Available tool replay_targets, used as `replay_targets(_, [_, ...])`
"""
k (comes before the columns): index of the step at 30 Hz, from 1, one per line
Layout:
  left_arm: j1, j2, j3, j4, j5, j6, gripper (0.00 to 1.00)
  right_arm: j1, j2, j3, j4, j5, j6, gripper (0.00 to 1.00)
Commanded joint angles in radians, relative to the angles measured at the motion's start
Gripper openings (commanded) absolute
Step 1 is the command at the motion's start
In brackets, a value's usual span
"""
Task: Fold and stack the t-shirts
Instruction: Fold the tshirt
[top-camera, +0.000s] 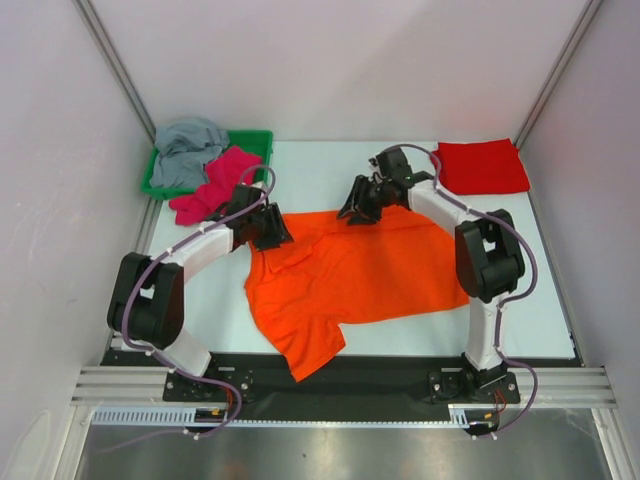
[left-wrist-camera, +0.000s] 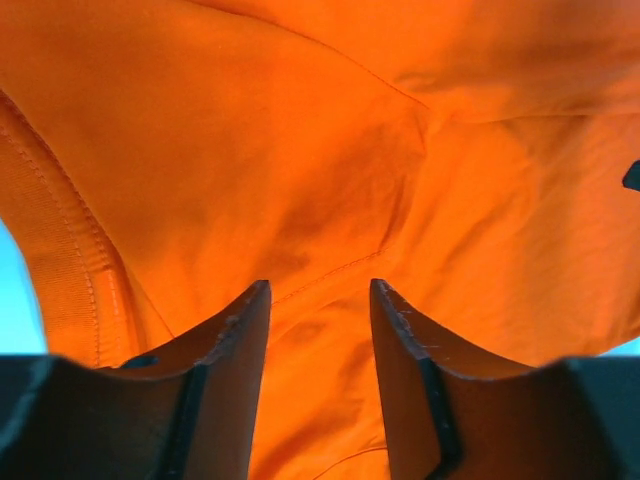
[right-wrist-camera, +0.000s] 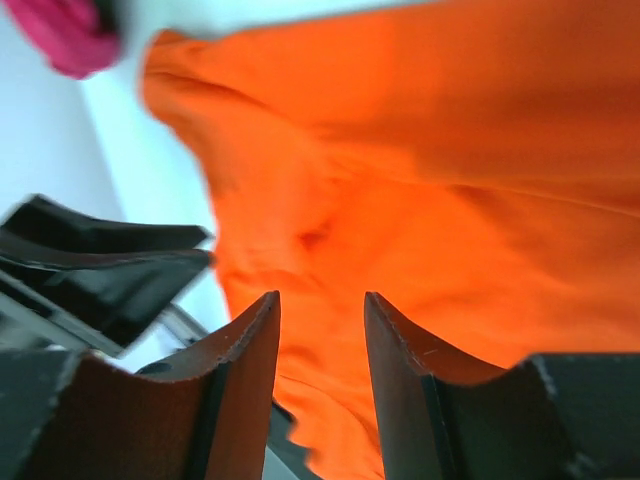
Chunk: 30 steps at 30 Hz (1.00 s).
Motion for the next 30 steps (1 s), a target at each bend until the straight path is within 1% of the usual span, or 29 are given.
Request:
replay_targets(1, [0.015,-0.019,0.001,0.002,-0.021,0.050,0.47,0.046,0.063,0.002,0.173,-0.073,0.146,0.44])
replay_targets(3, [0.030,0.022,0.005,-0.024,-0.010,0.048,0.40,0.089,0.087,0.010,0.183,-0.083,0.159,0.43])
replay_targets(6, [0.048,0.056,0.014,-0.039,-0.001,0.050,0.36,0.126,0.115,0.004,0.196,-0.089,0.169,0.40])
replay_targets(8, [0.048,0.070,0.010,-0.038,-0.008,0.047,0.35,0.144,0.126,0.004,0.193,-0.087,0.163,0.40])
replay_targets(11, [0.056,0.086,0.004,-0.030,-0.019,0.041,0.36,0.164,0.144,0.005,0.187,-0.089,0.154,0.42])
replay_targets(15, [0.067,0.131,0.008,-0.041,-0.004,0.033,0.36,0.180,0.167,0.004,0.184,-0.084,0.148,0.43])
replay_targets(24, [0.081,0.151,-0.010,-0.035,-0.018,0.041,0.36,0.186,0.213,0.038,0.156,-0.060,0.111,0.43])
replay_targets(30, [0.090,0.154,-0.018,-0.026,-0.015,0.044,0.36,0.191,0.255,0.080,0.169,-0.087,0.122,0.40])
